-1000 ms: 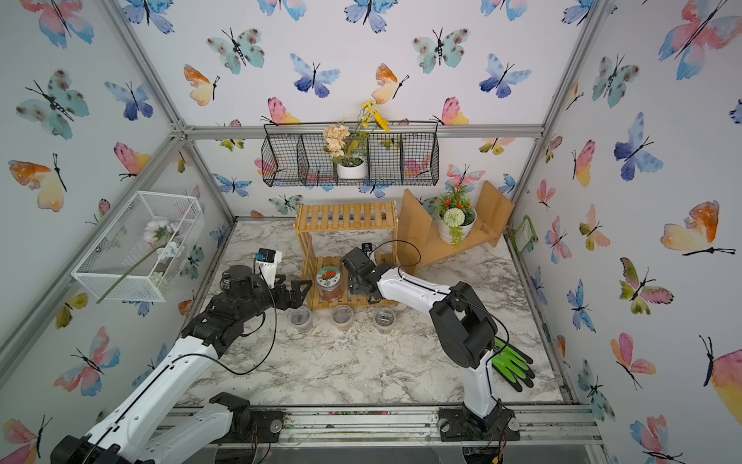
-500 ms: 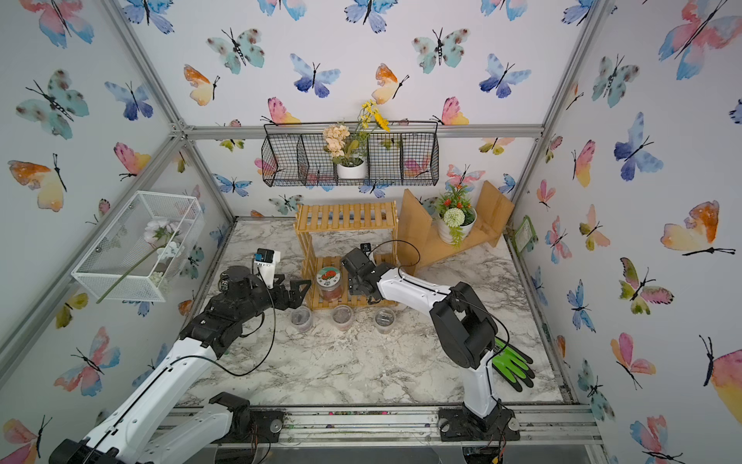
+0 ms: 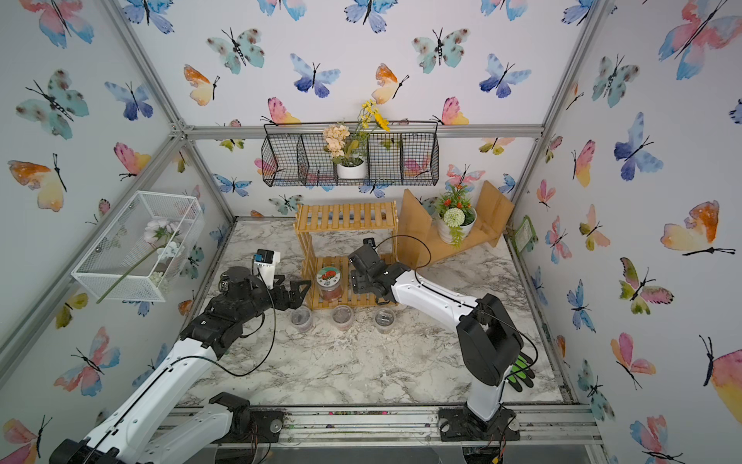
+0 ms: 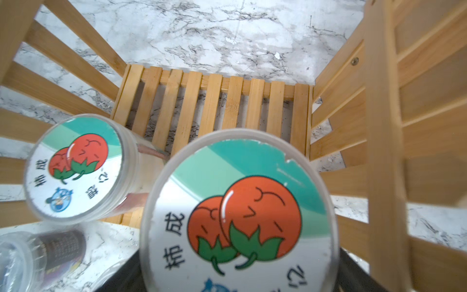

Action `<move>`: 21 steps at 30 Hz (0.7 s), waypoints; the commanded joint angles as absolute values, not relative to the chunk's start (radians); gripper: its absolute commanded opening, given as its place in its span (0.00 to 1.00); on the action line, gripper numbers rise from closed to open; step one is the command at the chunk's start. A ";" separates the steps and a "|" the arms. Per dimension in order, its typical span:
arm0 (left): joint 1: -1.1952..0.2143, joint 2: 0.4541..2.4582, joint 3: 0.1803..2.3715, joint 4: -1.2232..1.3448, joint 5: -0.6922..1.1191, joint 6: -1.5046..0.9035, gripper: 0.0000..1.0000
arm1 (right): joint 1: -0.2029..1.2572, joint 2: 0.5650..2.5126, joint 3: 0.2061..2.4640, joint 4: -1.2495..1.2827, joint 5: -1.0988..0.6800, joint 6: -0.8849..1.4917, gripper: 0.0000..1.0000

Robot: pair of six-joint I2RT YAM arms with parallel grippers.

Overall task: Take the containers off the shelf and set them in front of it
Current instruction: 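Pick up a container from the shelf.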

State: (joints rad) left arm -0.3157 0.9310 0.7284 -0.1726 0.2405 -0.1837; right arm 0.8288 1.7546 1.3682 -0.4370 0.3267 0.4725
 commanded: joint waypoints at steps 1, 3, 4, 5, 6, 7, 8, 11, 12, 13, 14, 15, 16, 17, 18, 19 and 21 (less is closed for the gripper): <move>-0.311 0.922 0.716 -0.148 0.288 -0.190 0.99 | 0.855 1.684 1.334 -0.437 0.284 0.422 0.63; -0.311 0.928 0.715 -0.145 0.294 -0.190 0.99 | 0.867 1.658 1.324 -0.441 0.277 0.411 0.63; -0.311 0.931 0.715 -0.143 0.296 -0.192 0.99 | 0.873 1.647 1.321 -0.449 0.276 0.408 0.63; -0.311 0.933 0.715 -0.140 0.300 -0.192 0.99 | 0.881 1.635 1.317 -0.459 0.276 0.403 0.63; -0.311 0.936 0.715 -0.138 0.301 -0.193 0.99 | 0.888 1.625 1.313 -0.465 0.279 0.399 0.63; -0.311 0.938 0.715 -0.136 0.302 -0.192 0.99 | 0.899 1.610 1.306 -0.468 0.286 0.393 0.63; -0.311 0.939 0.715 -0.135 0.302 -0.193 0.99 | 0.908 1.594 1.295 -0.472 0.292 0.389 0.64; -0.311 0.945 0.717 -0.132 0.301 -0.193 0.99 | 0.931 1.547 1.264 -0.486 0.303 0.386 0.64; -0.311 0.947 0.718 -0.132 0.302 -0.191 0.99 | 0.936 1.532 1.254 -0.490 0.305 0.387 0.64; -0.311 0.948 0.718 -0.132 0.301 -0.191 0.99 | 0.944 1.514 1.240 -0.494 0.307 0.387 0.64; -0.312 0.950 0.718 -0.130 0.302 -0.192 0.99 | 0.950 1.500 1.226 -0.495 0.308 0.388 0.64; -0.311 0.951 0.718 -0.129 0.303 -0.192 0.99 | 0.958 1.481 1.211 -0.497 0.308 0.390 0.64; -0.311 0.953 0.716 -0.127 0.304 -0.192 0.99 | 0.966 1.463 1.195 -0.497 0.308 0.389 0.64; -0.311 0.953 0.716 -0.126 0.304 -0.192 0.99 | 0.976 1.448 1.180 -0.496 0.314 0.390 0.64; -0.312 0.954 0.716 -0.126 0.304 -0.191 0.99 | 0.986 1.428 1.165 -0.496 0.315 0.389 0.64; -0.312 0.956 0.716 -0.126 0.304 -0.190 0.99 | 0.998 1.410 1.149 -0.495 0.317 0.384 0.65; -0.312 0.958 0.716 -0.124 0.305 -0.190 0.99 | 1.023 1.377 1.116 -0.492 0.328 0.376 0.65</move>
